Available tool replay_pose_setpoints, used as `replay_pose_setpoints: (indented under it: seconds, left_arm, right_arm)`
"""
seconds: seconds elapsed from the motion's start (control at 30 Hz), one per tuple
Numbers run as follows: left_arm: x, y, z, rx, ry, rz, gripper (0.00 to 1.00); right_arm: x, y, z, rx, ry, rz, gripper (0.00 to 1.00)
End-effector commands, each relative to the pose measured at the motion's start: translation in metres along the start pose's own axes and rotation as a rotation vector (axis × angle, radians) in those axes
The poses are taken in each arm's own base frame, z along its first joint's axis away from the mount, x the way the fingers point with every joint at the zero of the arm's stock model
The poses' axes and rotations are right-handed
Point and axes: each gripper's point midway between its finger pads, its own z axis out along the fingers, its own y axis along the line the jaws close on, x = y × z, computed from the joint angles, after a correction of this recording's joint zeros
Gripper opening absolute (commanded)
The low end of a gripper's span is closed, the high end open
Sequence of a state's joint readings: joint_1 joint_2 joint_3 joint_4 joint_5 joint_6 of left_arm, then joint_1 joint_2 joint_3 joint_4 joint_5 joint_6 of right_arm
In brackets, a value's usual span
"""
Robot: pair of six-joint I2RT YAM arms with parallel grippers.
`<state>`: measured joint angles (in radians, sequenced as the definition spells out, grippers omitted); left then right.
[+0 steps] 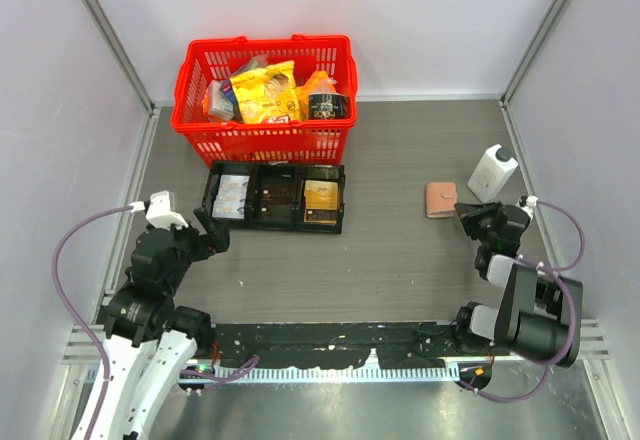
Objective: Take the credit cards out of the card holder
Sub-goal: Open the card holder at the center of the board.
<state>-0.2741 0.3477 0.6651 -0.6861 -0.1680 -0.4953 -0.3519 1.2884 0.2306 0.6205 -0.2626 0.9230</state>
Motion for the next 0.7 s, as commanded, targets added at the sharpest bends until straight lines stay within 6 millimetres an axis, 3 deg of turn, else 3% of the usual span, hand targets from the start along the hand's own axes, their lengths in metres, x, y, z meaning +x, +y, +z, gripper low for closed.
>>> replay_pose_setpoints:
  seconds: [0.0,0.1,0.13,0.17,0.2,0.23,0.27,0.37,0.4,0.5,0.67]
  left_arm:
    - [0.005,-0.038,0.009,0.174,0.044,-0.086,0.84]
    - [0.022,-0.055,0.017,0.26,0.126,-0.141,0.84]
    - [0.026,-0.059,0.019,0.279,0.145,-0.155,0.84]
    - [0.031,-0.064,0.021,0.299,0.162,-0.174,0.84]
    - [0.033,-0.069,0.022,0.323,0.172,-0.191,0.84]
    - [0.037,-0.073,0.023,0.337,0.184,-0.209,0.84]
    - [0.039,-0.077,0.023,0.352,0.191,-0.222,0.83]
    - [0.049,-0.088,0.024,0.369,0.213,-0.232,0.82]
    - [0.052,-0.091,0.024,0.371,0.22,-0.233,0.82]
    - [0.069,-0.111,0.024,0.403,0.26,-0.223,0.82]
    - [0.098,-0.14,0.026,0.403,0.3,-0.206,0.82]
  right_arm:
    - [0.025,0.023,-0.023,-0.072,0.096,-0.032,0.01]
    - [0.044,0.038,-0.04,-0.111,0.144,-0.075,0.01]
    - [0.055,0.034,-0.046,-0.093,0.177,-0.074,0.01]
    - [0.062,0.047,-0.053,-0.132,0.189,-0.095,0.01]
    - [0.071,0.039,-0.056,-0.096,0.21,-0.094,0.01]
    - [0.081,0.05,-0.065,-0.136,0.232,-0.108,0.01]
    - [0.089,0.041,-0.068,-0.102,0.251,-0.107,0.01]
    - [0.12,0.048,-0.089,-0.133,0.328,-0.121,0.01]
    - [0.128,0.038,-0.094,-0.098,0.348,-0.124,0.01]
    - [0.152,0.036,-0.112,-0.107,0.424,-0.149,0.01]
    - [0.176,0.027,-0.128,-0.07,0.511,-0.223,0.03]
